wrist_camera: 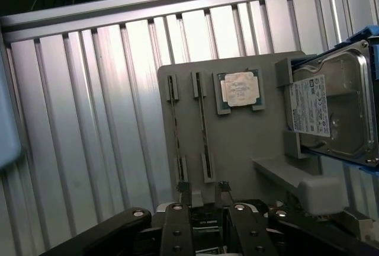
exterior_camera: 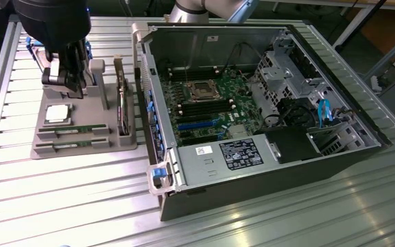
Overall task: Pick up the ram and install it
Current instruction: 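Pick up the ram and move it above insertion slot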
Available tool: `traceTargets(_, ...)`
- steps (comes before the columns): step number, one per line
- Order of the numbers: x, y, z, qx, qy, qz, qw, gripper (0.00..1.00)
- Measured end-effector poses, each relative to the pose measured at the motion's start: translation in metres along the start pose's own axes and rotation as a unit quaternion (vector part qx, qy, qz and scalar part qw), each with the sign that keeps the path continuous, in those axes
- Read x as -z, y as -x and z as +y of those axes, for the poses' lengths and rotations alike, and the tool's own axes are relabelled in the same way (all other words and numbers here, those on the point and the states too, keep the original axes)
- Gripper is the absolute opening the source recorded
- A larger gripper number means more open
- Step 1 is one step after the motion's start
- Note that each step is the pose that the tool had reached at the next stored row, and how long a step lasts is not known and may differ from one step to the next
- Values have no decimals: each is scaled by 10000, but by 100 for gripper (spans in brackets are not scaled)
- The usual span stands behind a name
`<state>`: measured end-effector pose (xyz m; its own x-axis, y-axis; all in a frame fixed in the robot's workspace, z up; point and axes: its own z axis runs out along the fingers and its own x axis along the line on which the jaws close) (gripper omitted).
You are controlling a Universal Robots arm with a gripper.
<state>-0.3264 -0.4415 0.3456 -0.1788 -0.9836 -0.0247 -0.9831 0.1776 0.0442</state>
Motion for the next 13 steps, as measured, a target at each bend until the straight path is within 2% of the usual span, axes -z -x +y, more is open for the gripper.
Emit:
traceTargets(3,-47,-4,1,1,0,0,10000,29)
traceTargets(10,-273,-32,7,5,4,-20,10000,29)
traceTargets(13,-323,-50,25,344,15,-9,9994,29)
